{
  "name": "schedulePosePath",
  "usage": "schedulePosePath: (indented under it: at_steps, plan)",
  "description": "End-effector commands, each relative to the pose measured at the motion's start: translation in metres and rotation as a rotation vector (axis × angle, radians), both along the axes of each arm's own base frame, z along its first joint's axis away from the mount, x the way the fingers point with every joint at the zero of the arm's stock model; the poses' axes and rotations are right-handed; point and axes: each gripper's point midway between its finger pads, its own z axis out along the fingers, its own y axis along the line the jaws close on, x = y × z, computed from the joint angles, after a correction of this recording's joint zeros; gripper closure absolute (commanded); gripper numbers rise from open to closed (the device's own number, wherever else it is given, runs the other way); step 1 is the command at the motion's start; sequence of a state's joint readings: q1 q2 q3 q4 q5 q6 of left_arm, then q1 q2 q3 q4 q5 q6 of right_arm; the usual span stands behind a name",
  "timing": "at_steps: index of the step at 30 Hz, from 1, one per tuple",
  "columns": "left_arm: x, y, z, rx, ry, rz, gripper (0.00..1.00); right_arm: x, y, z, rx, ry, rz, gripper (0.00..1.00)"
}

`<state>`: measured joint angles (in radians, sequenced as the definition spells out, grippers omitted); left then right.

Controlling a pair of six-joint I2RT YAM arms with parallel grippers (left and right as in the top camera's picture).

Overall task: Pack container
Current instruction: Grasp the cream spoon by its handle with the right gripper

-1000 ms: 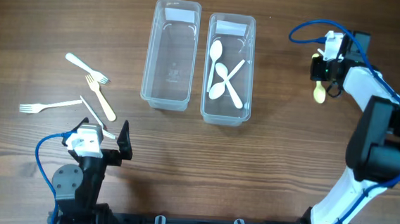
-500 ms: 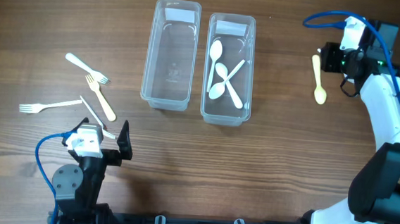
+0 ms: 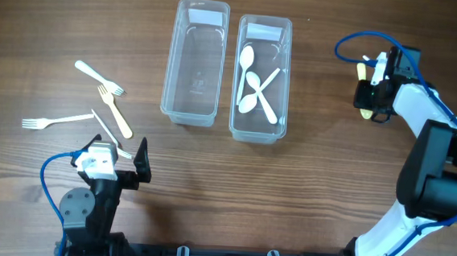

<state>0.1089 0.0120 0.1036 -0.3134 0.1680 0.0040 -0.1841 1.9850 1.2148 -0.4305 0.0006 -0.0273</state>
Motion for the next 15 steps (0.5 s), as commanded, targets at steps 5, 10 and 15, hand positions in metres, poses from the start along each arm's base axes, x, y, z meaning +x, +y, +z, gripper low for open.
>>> schedulePosePath:
  at_steps: [5, 10, 15]
  plan:
    - [0.0, -0.001, -0.001, 0.019, -0.005, -0.009, 0.0, -0.019, -0.001, -0.027, 0.005, 0.094, -0.044, 0.96]
    - [0.0, -0.001, -0.001, 0.019, -0.005, -0.009, 0.0, -0.016, 0.0, -0.018, 0.016, 0.08, -0.059, 0.96]
    - [0.0, -0.001, -0.001, 0.019, -0.005, -0.009, 0.0, -0.012, 0.001, 0.013, 0.018, 0.023, -0.054, 0.96]
